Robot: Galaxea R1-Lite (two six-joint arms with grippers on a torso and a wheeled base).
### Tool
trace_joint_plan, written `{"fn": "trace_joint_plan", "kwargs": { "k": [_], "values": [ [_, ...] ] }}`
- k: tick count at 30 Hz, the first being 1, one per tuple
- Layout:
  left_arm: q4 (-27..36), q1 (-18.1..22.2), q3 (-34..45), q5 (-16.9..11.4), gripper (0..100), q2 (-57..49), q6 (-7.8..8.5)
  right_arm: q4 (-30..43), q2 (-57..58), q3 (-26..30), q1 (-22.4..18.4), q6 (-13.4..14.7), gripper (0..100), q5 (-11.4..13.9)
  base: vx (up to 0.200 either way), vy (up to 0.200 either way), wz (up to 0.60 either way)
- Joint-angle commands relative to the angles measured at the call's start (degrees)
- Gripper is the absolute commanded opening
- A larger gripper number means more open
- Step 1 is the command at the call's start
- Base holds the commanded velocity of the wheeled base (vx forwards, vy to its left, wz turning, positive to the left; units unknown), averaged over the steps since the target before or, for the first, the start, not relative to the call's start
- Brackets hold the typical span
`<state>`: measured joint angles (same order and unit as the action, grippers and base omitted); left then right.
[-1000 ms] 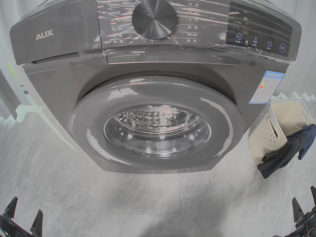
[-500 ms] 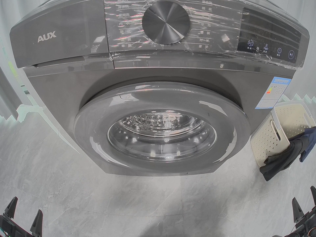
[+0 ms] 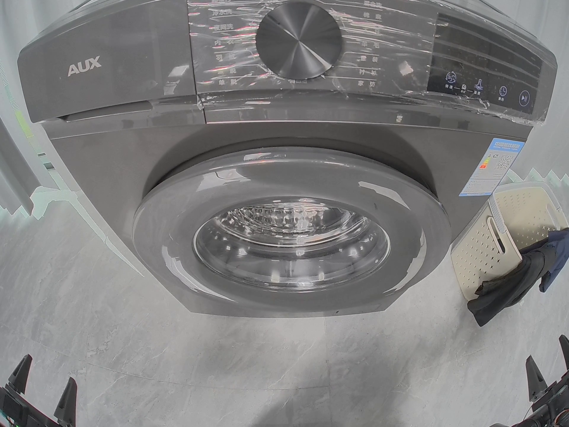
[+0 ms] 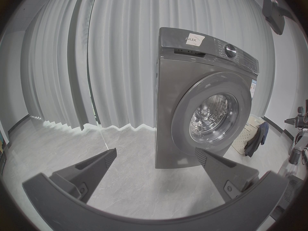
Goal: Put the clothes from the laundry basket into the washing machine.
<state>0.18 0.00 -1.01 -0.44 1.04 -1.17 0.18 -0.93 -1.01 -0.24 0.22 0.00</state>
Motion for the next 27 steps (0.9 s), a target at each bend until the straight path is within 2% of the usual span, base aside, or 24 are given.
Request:
{"fn": "trace_joint_plan", "kwargs": {
  "k": [1,21,24,27],
  "values": [
    [0.0,0.0,0.8,0.0,100,-1.0,0.12,0.0,0.8,0.9,0.0,0.0,100,0.0,0.000,0.000,0.00],
    [0.0,0.0,0.8,0.2,100,-1.0,0.29,0.1,0.8,0.9,0.1,0.0,100,0.1,0.000,0.000,0.00],
    [0.0,0.0,0.8,0.2,100,-1.0,0.29,0.0,0.8,0.9,0.0,0.3,100,0.9,0.000,0.000,0.00],
    [0.0,0.0,0.8,0.2,100,-1.0,0.38,-2.4,0.9,-0.7,0.0,0.7,100,1.1,0.000,0.000,0.00]
  ]
}}
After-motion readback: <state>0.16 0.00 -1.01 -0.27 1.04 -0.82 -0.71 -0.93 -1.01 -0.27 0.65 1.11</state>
